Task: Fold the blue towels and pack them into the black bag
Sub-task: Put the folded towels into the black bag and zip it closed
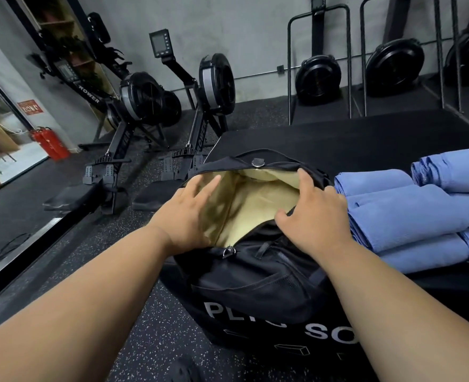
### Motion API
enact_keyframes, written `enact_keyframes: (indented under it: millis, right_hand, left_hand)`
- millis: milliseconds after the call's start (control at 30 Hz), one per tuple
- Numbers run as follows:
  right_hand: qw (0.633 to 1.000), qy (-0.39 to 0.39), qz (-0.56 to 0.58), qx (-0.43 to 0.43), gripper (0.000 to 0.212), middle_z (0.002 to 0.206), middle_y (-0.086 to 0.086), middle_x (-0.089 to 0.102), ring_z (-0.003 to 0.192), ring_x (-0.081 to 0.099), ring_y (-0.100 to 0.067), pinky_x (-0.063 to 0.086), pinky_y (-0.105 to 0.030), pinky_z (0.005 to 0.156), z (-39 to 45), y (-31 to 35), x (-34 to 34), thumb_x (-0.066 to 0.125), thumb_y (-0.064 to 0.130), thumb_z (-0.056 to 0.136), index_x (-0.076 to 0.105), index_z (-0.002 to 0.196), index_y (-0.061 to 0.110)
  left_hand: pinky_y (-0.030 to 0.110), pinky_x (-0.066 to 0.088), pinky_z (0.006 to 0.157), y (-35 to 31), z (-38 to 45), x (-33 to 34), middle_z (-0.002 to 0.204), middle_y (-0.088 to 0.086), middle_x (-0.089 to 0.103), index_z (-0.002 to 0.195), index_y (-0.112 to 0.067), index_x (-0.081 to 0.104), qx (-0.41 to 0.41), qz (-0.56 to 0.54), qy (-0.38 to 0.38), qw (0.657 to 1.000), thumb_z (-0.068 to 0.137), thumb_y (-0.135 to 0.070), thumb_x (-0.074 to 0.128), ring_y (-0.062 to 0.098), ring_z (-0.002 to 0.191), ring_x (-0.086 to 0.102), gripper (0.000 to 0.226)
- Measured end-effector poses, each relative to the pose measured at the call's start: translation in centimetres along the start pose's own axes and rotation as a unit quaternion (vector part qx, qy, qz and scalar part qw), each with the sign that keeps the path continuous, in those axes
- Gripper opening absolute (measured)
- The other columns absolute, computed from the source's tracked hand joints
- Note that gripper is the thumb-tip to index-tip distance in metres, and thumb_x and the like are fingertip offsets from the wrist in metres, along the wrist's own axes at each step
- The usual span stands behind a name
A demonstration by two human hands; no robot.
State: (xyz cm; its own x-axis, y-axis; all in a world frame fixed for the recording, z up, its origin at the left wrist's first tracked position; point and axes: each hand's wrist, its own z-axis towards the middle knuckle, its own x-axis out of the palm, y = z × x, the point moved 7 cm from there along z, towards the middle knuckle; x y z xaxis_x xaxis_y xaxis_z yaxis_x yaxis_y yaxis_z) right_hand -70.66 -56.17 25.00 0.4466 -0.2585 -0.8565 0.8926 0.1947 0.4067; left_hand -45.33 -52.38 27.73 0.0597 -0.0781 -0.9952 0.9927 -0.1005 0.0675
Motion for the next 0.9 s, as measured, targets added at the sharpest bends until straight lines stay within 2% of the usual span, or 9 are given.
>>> enact_keyframes:
  millis: [67,267,333,433,567,633,733,800,900]
  right_hand:
    - [1.000,0.006,-0.010,0.005,0.100,0.093,0.002,0.065,0.097,0.053,-0.029,0.042,-0.045,0.093,0.1,-0.2,-0.1,0.061,0.051,0.081,0.020,0.164,0.015]
    - [0.997,0.039,-0.061,0.021,0.105,0.089,0.004,0.051,0.088,0.037,-0.024,0.035,-0.041,0.083,0.2,-1.3,-0.4,0.060,0.037,0.075,0.012,0.167,0.014]
    - [0.997,0.043,-0.066,0.021,0.107,0.089,0.004,0.051,0.088,0.038,-0.024,0.035,-0.041,0.082,0.2,-1.5,-0.5,0.060,0.037,0.074,0.012,0.167,0.014]
    - [0.997,0.048,-0.061,0.007,0.109,0.095,0.003,0.059,0.094,0.047,-0.026,0.038,-0.042,0.085,-0.2,-1.5,-0.6,0.061,0.038,0.074,0.009,0.167,0.014]
    - [0.998,0.036,-0.044,-0.014,0.107,0.091,0.006,0.050,0.093,0.044,-0.026,0.036,-0.043,0.085,-0.7,-1.7,-0.8,0.059,0.039,0.074,0.010,0.167,0.018]
    - [0.998,0.007,-0.036,-0.042,0.099,0.091,0.007,0.049,0.091,0.043,-0.025,0.037,-0.044,0.086,-1.0,-1.7,-1.2,0.059,0.044,0.078,0.016,0.166,0.027]
    - [0.995,-0.054,-0.022,-0.083,0.081,0.093,0.008,0.054,0.100,0.049,-0.027,0.037,-0.044,0.090,-1.7,-1.4,-2.3,0.059,0.052,0.083,0.036,0.159,0.033]
    - [0.992,-0.075,0.006,-0.103,0.072,0.103,0.008,0.063,0.108,0.051,-0.027,0.037,-0.045,0.098,-2.3,-1.2,-2.9,0.060,0.051,0.085,0.048,0.153,0.034]
    - [0.987,-0.084,0.054,-0.130,0.063,0.119,0.009,0.062,0.113,0.053,-0.024,0.039,-0.044,0.104,-3.2,-1.3,-4.0,0.059,0.047,0.086,0.055,0.147,0.034]
  left_hand:
    - [0.038,0.031,0.123,-0.8,0.6,-0.5,0.168,0.000,-0.001,0.164,-0.044,-0.004,0.017,0.001,-0.015,1.000,0.069,-0.052,0.083,0.034,0.148,0.031,0.129]
    - [0.030,0.029,0.124,-2.1,1.4,-1.1,0.173,-0.008,-0.006,0.164,-0.043,0.019,0.043,-0.059,-0.029,0.997,0.067,-0.039,0.086,0.026,0.154,0.031,0.118]
    - [0.027,0.027,0.123,-2.7,1.3,-1.1,0.174,-0.009,-0.008,0.163,-0.041,0.024,0.048,-0.073,-0.030,0.996,0.068,-0.035,0.087,0.023,0.155,0.029,0.115]
    - [0.030,0.029,0.123,-3.6,1.0,-1.5,0.174,-0.008,-0.009,0.163,-0.039,0.028,0.053,-0.079,-0.033,0.995,0.069,-0.032,0.088,0.024,0.155,0.030,0.111]
    - [0.023,0.027,0.120,-4.3,0.7,-1.9,0.175,-0.007,-0.009,0.162,-0.037,0.032,0.045,-0.093,-0.038,0.994,0.070,-0.029,0.087,0.021,0.154,0.031,0.107]
    - [0.018,0.027,0.114,-4.5,0.6,-2.1,0.175,-0.007,-0.009,0.161,-0.038,0.033,0.042,-0.101,-0.041,0.993,0.071,-0.024,0.084,0.020,0.152,0.035,0.105]
    - [0.016,0.031,0.107,-4.8,0.3,-2.3,0.175,-0.005,-0.010,0.161,-0.039,0.033,0.038,-0.101,-0.040,0.993,0.072,-0.015,0.079,0.025,0.146,0.044,0.103]
    - [0.018,0.035,0.106,-5.1,0.1,-2.6,0.175,-0.003,-0.010,0.161,-0.038,0.034,0.038,-0.107,-0.045,0.993,0.072,-0.010,0.076,0.027,0.145,0.046,0.102]
    - [0.024,0.042,0.108,-5.4,-0.5,-3.1,0.175,-0.002,-0.009,0.160,-0.037,0.036,0.035,-0.121,-0.058,0.990,0.072,-0.007,0.075,0.028,0.147,0.043,0.101]
